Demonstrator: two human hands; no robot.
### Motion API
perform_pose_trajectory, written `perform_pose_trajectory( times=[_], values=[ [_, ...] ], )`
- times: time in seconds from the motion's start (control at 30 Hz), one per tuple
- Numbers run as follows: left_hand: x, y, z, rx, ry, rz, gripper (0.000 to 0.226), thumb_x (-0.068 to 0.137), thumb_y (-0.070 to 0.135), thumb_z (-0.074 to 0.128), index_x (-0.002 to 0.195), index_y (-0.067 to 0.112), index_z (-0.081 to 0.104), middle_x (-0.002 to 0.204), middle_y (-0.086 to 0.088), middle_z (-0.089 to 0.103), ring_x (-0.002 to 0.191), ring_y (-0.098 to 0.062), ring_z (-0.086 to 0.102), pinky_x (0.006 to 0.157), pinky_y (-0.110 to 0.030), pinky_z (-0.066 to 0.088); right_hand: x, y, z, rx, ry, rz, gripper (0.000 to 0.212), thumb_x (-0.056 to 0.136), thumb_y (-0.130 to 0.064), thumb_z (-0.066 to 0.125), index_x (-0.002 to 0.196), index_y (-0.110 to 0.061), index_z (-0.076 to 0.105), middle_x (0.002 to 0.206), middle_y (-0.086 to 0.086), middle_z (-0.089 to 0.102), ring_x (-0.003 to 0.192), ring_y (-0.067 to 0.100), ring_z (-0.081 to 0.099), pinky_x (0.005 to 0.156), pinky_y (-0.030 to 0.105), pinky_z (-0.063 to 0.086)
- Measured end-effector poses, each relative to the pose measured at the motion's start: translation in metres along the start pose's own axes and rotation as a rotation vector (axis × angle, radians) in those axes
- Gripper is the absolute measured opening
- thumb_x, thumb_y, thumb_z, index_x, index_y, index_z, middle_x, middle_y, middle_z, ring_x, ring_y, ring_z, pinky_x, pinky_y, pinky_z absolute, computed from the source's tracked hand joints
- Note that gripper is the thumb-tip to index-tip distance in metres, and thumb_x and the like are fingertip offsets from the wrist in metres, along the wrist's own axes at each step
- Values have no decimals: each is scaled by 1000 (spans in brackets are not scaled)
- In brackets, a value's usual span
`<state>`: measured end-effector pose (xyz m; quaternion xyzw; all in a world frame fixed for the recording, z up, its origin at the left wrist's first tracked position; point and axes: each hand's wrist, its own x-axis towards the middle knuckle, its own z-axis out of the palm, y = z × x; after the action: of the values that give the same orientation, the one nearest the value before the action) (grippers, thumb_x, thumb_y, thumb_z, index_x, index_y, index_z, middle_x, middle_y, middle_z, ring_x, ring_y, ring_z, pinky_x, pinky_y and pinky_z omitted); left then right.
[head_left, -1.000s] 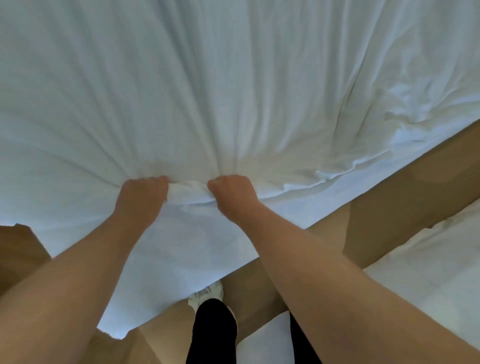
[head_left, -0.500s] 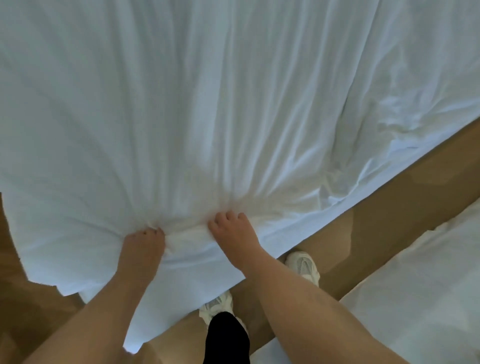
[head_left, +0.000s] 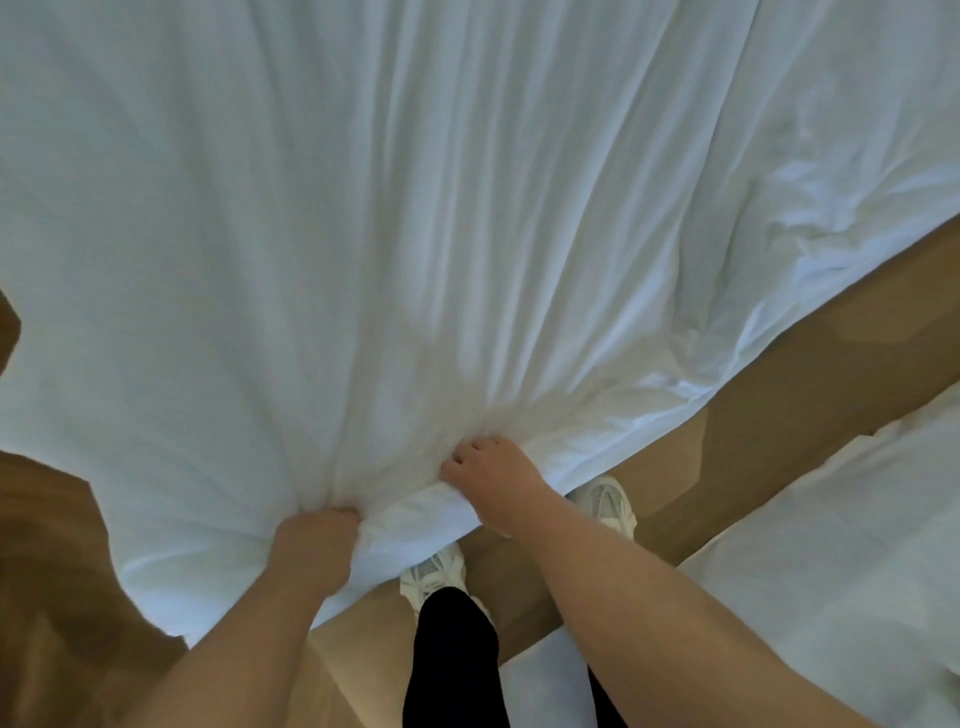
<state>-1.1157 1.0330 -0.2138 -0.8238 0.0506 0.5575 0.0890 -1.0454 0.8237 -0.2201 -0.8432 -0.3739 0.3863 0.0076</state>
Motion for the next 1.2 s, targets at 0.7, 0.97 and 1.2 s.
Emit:
perform_pose_trajectory(
  times=[0.7, 0.97, 1.2],
  values=[
    [-18, -84, -13, -658, 531, -588, 35, 85, 13, 57, 119, 9, 52, 120, -15, 49, 111, -34, 47, 85, -45, 45, 28, -45, -48, 214, 72, 15, 53, 93, -31, 51, 143, -20, 37, 146, 9, 36, 131, 29, 37, 105, 45, 34],
    [39, -193, -37, -858, 554, -819, 108, 76, 60, 70, 151, 20, 4, 160, -16, 7, 146, -36, 11, 113, -56, 22, 123, -65, -62, 90, 105, 154, 82, 92, -60, 47, 152, -44, -7, 159, 1, -28, 143, 42, -27, 102, 80, -3],
    [52, -208, -27, -1142, 406, -782, 112, 64, 76, 68, 140, 2, 33, 138, -18, 47, 122, -39, 51, 91, -43, 44, 141, -70, -48, -13, 98, 232, 99, 79, -82, 39, 146, -47, -25, 150, 0, -44, 137, 42, -37, 95, 83, -9]
  ],
)
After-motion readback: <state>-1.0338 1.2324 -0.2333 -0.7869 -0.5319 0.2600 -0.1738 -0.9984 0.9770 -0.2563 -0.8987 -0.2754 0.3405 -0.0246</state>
